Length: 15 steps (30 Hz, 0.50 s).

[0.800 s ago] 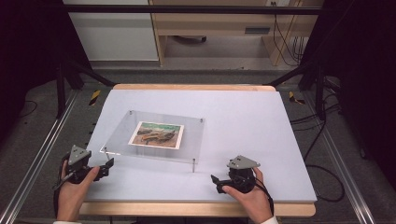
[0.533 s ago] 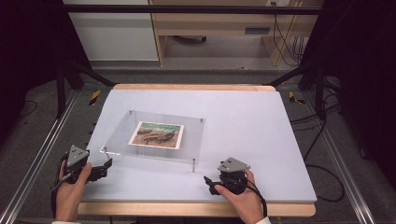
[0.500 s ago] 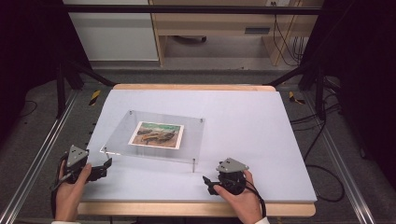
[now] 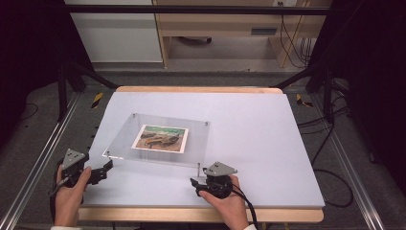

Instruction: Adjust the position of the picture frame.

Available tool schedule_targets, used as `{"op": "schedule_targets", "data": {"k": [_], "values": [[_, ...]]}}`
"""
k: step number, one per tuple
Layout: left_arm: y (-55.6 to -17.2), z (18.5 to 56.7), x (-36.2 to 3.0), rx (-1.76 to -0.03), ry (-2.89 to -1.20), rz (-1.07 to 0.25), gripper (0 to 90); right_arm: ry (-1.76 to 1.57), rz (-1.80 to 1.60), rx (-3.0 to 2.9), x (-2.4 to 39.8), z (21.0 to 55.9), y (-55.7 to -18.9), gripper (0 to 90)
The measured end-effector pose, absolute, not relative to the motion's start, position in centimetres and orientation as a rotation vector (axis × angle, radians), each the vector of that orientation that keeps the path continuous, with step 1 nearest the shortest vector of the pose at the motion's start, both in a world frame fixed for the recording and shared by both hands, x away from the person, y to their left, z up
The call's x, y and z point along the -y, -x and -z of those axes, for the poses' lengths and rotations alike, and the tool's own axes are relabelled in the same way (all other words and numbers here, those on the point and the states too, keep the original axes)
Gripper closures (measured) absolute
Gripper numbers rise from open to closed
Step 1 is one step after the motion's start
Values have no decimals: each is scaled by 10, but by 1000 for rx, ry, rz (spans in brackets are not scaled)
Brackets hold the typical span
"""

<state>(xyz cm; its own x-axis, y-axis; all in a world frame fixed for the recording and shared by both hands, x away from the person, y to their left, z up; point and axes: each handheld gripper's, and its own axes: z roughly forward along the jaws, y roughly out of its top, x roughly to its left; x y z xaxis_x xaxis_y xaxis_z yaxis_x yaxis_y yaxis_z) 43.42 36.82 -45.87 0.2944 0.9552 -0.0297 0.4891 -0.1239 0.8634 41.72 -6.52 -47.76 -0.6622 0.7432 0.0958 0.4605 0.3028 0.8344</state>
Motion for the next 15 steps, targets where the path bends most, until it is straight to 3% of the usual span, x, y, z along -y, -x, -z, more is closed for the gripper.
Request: {"op": "schedule_targets", "data": {"k": [1, 2, 9, 10, 12, 15], "values": [[-434, 459, -369, -1315, -1743, -712, 41, -1088, -1293, -2267, 65, 478, -417, 459], [-435, 458, -369, -1310, -1743, -701, 49, -1115, -1292, -2261, 65, 479, -423, 535], [-435, 456, -367, -1305, -1715, -682, 130, -1140, -1327, -2256, 61, 480, -437, 719], [-434, 456, -366, -1297, -1723, -685, 152, -1148, -1339, -2251, 59, 480, -440, 789], [-434, 456, -365, -1297, -1731, -687, 185, -1148, -1353, -2239, 58, 480, -443, 843], [-434, 456, -364, -1295, -1742, -687, 259, -1150, -1385, -2227, 59, 480, -444, 849]]}}
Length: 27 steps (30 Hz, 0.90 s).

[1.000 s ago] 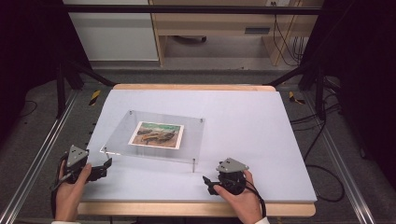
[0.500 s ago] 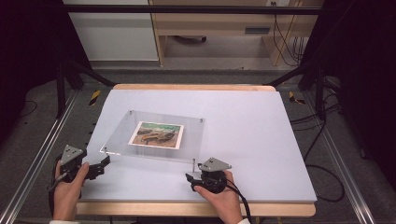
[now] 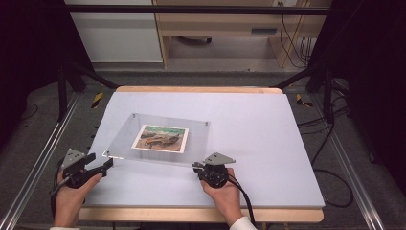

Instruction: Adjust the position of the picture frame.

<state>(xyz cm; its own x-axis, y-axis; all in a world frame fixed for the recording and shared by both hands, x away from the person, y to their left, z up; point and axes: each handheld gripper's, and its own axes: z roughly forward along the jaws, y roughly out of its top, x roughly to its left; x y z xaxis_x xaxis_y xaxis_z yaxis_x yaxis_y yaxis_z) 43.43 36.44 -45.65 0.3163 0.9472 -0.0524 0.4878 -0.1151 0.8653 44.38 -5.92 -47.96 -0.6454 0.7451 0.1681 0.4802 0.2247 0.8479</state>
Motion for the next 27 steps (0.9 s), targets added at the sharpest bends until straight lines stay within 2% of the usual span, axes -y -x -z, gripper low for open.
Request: {"op": "schedule_targets", "data": {"k": [2, 4, 5, 6, 13, 19, 26, 27], "values": [[-435, 457, -364, -1291, -1750, -685, 322, -1148, -1401, -2219, 60, 479, -444, 850], [-435, 458, -364, -1287, -1760, -673, 339, -1163, -1442, -2205, 62, 477, -446, 850], [-436, 458, -364, -1285, -1763, -676, 404, -1173, -1448, -2203, 63, 476, -447, 851], [-436, 459, -363, -1284, -1764, -678, 432, -1175, -1448, -2202, 64, 475, -448, 850], [-442, 463, -360, -1262, -1789, -646, 550, -1218, -1489, -2195, 69, 469, -453, 850], [-454, 466, -359, -1261, -1727, -663, 638, -1227, -1493, -2202, 70, 469, -455, 851], [-457, 466, -354, -1228, -1690, -632, 813, -1223, -1494, -2206, 71, 470, -456, 850], [-457, 465, -353, -1227, -1689, -627, 813, -1222, -1494, -2207, 71, 470, -455, 850]]}}
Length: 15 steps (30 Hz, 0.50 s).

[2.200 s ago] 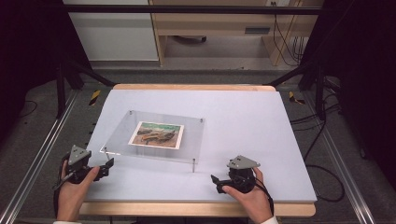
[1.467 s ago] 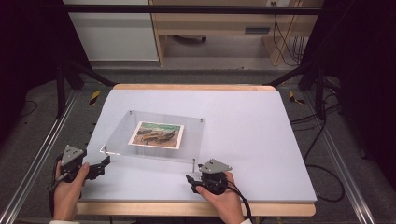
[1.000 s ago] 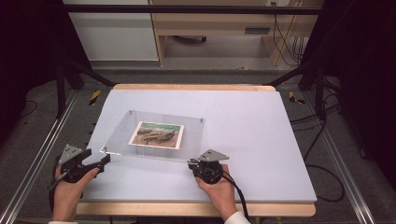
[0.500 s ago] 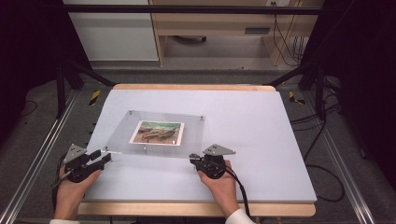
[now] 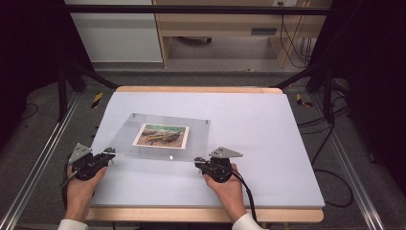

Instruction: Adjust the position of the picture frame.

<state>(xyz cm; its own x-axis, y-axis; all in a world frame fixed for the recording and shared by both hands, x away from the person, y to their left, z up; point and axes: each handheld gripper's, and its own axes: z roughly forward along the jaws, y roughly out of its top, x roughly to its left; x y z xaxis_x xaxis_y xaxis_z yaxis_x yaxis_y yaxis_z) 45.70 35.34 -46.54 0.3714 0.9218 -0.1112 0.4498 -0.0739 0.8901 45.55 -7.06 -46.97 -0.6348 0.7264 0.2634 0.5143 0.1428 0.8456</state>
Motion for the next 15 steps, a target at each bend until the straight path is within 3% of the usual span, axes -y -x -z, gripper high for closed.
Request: {"op": "schedule_targets", "data": {"k": [15], "values": [[-456, 465, -353, -1256, -1669, -607, 841, -1162, -1463, -2181, 69, 470, -456, 847]]}}
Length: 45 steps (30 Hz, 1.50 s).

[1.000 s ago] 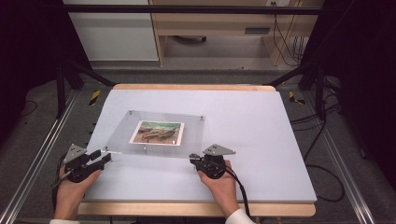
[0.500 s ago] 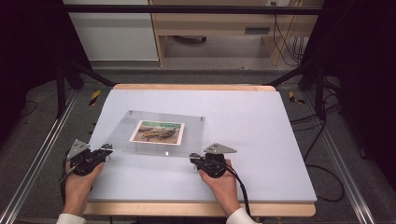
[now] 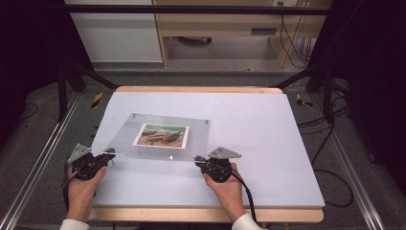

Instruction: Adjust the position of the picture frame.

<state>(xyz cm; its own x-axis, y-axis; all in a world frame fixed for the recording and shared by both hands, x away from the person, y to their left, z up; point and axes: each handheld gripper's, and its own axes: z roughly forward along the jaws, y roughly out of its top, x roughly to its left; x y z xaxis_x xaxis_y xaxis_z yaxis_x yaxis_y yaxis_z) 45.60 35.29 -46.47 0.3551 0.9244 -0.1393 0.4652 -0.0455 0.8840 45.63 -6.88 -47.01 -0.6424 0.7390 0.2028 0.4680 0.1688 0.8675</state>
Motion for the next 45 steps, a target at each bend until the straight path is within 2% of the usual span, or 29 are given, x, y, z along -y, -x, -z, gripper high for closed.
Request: {"op": "schedule_targets", "data": {"k": [16, 22, 45], "values": [[-461, 465, -355, -1252, -1630, -574, 825, -1163, -1455, -2187, 69, 469, -456, 849], [-459, 462, -352, -1235, -1645, -607, 845, -1154, -1459, -2175, 70, 467, -456, 849], [-436, 429, -323, -1095, -1604, -610, 844, -1126, -1450, -2026, 105, 429, -452, 831]]}}
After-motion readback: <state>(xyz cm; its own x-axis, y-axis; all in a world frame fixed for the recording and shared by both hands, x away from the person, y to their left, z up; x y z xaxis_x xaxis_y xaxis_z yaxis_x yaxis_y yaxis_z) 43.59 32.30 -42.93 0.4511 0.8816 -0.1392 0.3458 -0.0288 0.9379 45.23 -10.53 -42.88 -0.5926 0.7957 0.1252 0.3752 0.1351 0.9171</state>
